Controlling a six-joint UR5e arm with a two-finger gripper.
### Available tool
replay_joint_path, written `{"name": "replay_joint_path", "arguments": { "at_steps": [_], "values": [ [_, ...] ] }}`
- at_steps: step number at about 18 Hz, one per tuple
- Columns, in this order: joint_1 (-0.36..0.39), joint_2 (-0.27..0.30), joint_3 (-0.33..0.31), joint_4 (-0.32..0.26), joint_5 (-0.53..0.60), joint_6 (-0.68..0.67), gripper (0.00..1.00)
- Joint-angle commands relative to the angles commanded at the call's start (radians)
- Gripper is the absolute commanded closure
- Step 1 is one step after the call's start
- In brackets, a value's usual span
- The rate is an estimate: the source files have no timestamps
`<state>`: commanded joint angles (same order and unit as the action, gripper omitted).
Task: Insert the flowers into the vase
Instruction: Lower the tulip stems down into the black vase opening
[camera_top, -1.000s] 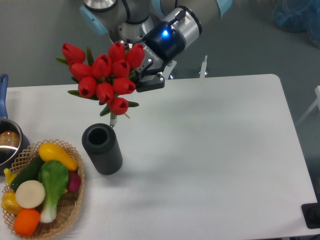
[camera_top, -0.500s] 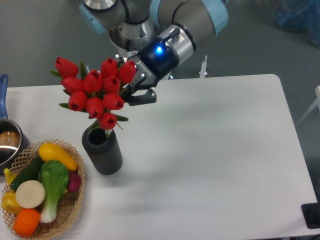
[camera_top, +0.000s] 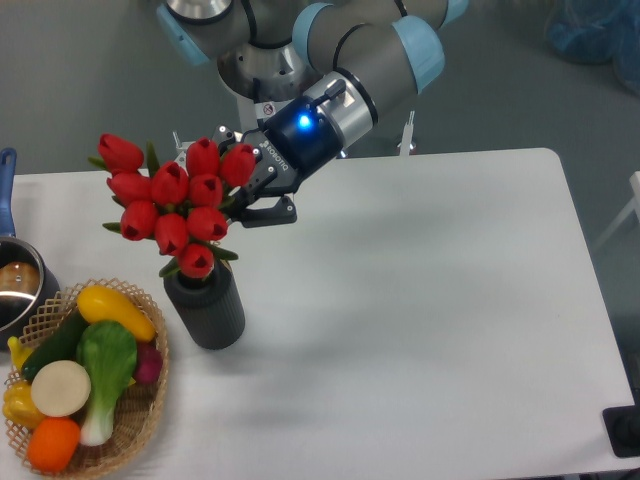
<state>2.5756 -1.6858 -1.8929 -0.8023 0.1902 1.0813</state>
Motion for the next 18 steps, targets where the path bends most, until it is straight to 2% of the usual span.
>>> {"name": "replay_joint_path", "arguments": {
  "at_steps": [5, 10, 14, 18],
  "values": [
    [-0.025, -0.034, -0.015, 0.0, 0.0, 0.038, 1.0],
    [-0.025, -0.037, -0.055, -0.002, 0.005, 0.066, 1.0],
    [-0.025, -0.049, -0.1, -0.002, 0.006, 0.17, 1.0],
    [-0.025, -0.055, -0.104, -0.002, 0.008, 0.177, 1.0]
  ]
}}
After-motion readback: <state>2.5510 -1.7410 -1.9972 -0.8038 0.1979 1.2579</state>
